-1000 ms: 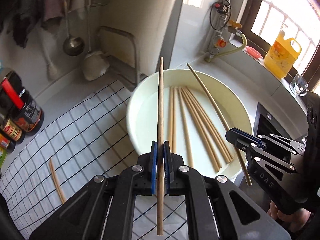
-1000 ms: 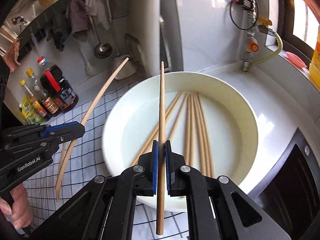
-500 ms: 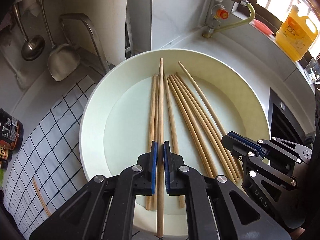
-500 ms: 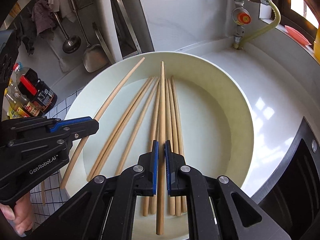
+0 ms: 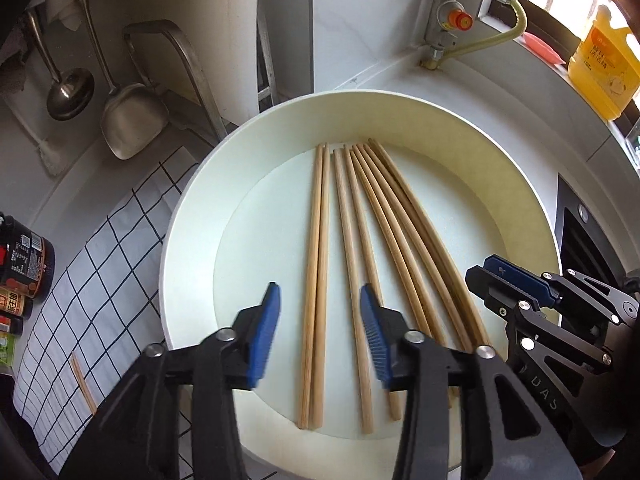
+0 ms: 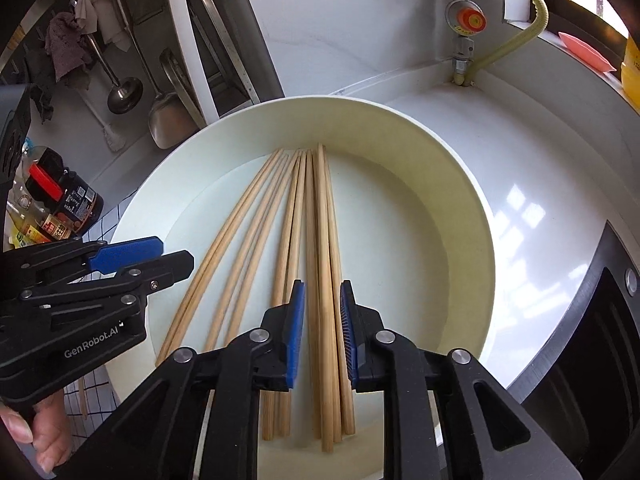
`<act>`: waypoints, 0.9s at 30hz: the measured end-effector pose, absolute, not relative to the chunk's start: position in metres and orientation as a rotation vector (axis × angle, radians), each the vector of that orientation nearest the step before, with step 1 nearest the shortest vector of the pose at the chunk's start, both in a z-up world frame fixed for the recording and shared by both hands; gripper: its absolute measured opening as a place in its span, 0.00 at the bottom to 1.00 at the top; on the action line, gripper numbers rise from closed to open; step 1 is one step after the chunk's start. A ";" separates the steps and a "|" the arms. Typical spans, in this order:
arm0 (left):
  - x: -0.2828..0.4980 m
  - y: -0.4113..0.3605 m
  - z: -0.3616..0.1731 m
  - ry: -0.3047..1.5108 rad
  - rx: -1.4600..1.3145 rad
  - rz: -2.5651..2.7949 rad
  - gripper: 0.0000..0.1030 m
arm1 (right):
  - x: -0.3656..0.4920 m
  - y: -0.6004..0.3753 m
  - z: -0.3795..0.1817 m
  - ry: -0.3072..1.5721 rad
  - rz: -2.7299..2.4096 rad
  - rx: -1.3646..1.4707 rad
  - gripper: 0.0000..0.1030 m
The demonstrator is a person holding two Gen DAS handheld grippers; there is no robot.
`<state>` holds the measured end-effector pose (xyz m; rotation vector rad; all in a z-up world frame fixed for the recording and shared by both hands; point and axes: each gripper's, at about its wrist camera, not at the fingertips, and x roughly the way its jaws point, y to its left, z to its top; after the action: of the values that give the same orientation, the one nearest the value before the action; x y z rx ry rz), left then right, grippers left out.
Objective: Organize utensils
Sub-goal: 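Open the right tool in the basin while the left tool releases its chopstick, then move both open tools back to the last two chopsticks on the cloth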
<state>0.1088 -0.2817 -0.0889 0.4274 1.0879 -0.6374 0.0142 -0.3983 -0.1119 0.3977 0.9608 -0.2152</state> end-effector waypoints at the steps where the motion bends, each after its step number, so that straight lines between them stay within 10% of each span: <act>1: 0.109 -0.279 -0.086 1.079 0.419 -0.633 0.48 | 0.013 -0.399 -0.110 0.955 -0.215 0.396 0.17; 27: 0.072 -0.142 -0.026 0.939 0.292 -0.498 0.66 | -0.006 -0.309 -0.063 0.912 -0.150 0.299 0.31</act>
<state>0.0720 -0.1424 -0.0259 0.2920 0.9390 -0.4983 -0.0061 -0.3092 -0.0629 0.2987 0.9122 -0.1502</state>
